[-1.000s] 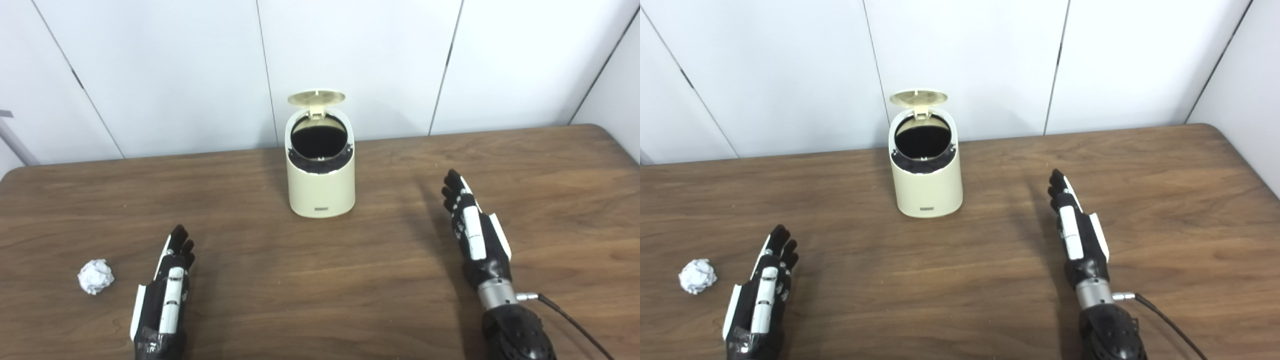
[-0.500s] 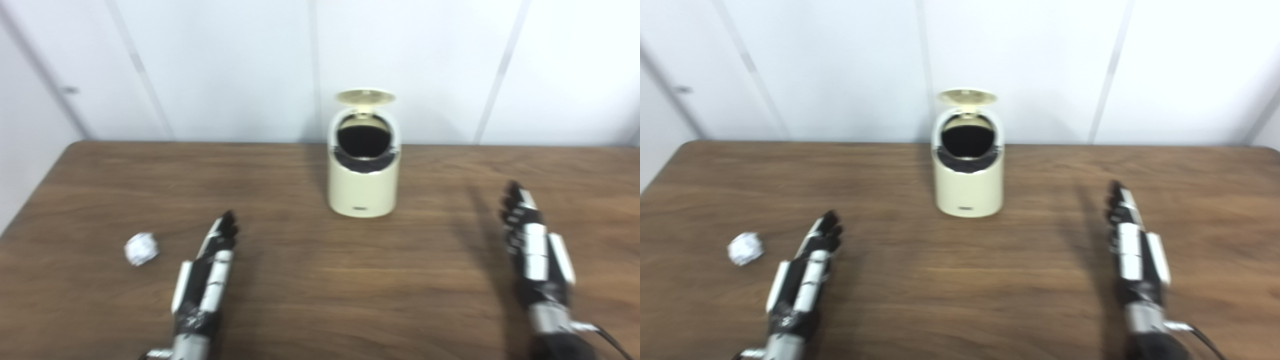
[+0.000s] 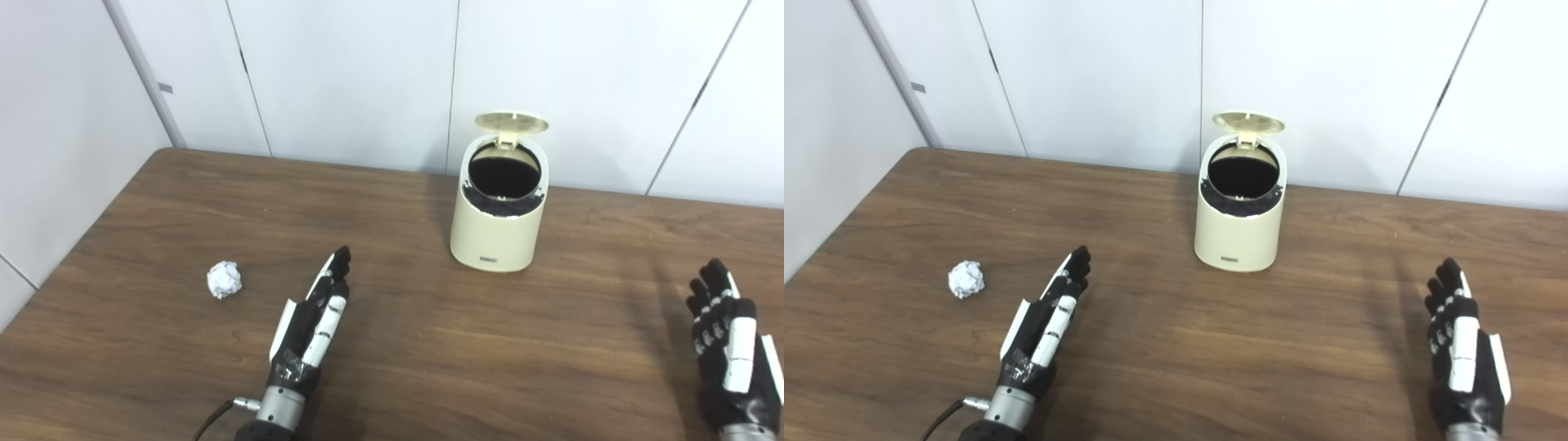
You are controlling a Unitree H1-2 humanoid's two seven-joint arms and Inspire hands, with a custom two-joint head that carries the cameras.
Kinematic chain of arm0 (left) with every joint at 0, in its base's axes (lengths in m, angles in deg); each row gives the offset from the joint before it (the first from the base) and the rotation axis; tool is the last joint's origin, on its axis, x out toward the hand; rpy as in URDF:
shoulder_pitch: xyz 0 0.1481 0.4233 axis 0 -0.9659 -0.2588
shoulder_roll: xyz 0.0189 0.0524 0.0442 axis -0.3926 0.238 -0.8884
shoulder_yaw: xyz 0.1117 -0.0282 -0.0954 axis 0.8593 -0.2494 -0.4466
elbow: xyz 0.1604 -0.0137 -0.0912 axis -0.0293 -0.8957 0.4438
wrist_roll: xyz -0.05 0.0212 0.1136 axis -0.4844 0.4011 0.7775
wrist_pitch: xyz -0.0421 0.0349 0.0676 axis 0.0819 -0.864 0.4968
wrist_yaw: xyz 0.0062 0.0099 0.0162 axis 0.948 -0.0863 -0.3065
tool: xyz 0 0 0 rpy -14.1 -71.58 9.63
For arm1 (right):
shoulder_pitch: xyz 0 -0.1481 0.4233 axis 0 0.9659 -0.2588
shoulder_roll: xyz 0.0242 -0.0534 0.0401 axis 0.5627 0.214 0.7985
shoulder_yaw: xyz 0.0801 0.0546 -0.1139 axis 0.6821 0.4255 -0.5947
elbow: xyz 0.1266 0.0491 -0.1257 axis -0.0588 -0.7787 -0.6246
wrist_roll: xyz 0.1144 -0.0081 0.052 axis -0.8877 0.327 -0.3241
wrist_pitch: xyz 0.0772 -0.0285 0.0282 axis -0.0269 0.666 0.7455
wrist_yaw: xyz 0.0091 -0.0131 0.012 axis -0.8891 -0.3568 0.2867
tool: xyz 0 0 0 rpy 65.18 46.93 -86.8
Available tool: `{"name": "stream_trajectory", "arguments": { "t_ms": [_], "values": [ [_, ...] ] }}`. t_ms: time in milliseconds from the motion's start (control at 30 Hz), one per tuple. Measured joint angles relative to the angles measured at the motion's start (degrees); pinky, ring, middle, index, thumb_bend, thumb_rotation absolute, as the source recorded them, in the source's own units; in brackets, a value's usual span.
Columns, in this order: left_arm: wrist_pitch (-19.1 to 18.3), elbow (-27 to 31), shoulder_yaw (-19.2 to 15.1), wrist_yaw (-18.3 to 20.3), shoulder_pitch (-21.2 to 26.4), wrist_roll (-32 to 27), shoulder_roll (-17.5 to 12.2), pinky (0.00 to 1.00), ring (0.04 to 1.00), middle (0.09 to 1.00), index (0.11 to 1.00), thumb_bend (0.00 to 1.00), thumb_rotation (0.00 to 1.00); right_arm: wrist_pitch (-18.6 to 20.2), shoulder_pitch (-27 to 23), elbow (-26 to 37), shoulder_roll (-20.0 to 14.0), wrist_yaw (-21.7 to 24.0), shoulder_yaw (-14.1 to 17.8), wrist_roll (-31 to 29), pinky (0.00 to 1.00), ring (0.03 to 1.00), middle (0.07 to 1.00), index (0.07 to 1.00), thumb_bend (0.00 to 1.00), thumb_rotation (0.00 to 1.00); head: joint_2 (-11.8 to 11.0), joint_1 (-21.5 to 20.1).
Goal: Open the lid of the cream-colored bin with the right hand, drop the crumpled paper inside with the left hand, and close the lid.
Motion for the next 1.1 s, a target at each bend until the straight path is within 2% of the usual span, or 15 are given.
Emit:
{"name": "stream_trajectory", "arguments": {
  "t_ms": [233,433,767,1033,1100],
  "values": [
    [0.01,0.0,0.59,-1.41,-0.05,1.43,0.41,0.99,0.983,0.972,0.975,0.4,0.83,3.98,0.35,3.44,0.04,-1.03,0.53,-0.26,0.99,0.957,0.962,0.945,0.42,0.99,0.26,2.46],
    [-0.01,0.0,1.21,-1.92,-0.02,2.0,0.64,1.0,0.981,0.966,0.967,0.38,0.82,5.81,0.33,4.01,0.05,-1.23,0.62,-0.69,1.0,0.963,0.966,0.946,0.44,0.97,0.61,3.87],
    [-0.34,0.21,1.86,-3.23,-0.04,2.41,1.42,1.0,0.986,0.965,0.961,0.38,0.81,8.78,0.24,7.08,0.12,-1.65,0.65,-1.27,1.0,0.964,0.961,0.951,0.42,1.0,0.79,3.52],
    [-0.41,0.67,2.2,-3.6,-0.19,2.55,1.38,0.99,0.974,0.969,0.979,0.39,0.82,9.7,0.18,8.06,0.16,-1.96,0.63,-1.17,1.0,0.958,0.958,0.946,0.44,0.98,0.97,3.78],
    [-0.85,1.18,2.49,-3.6,-0.36,2.72,1.37,0.97,0.965,0.965,0.972,0.45,0.75,9.84,0.18,8.08,0.17,-1.97,0.63,-1.14,1.0,0.958,0.959,0.945,0.45,0.97,1.05,3.95]
  ]
}}
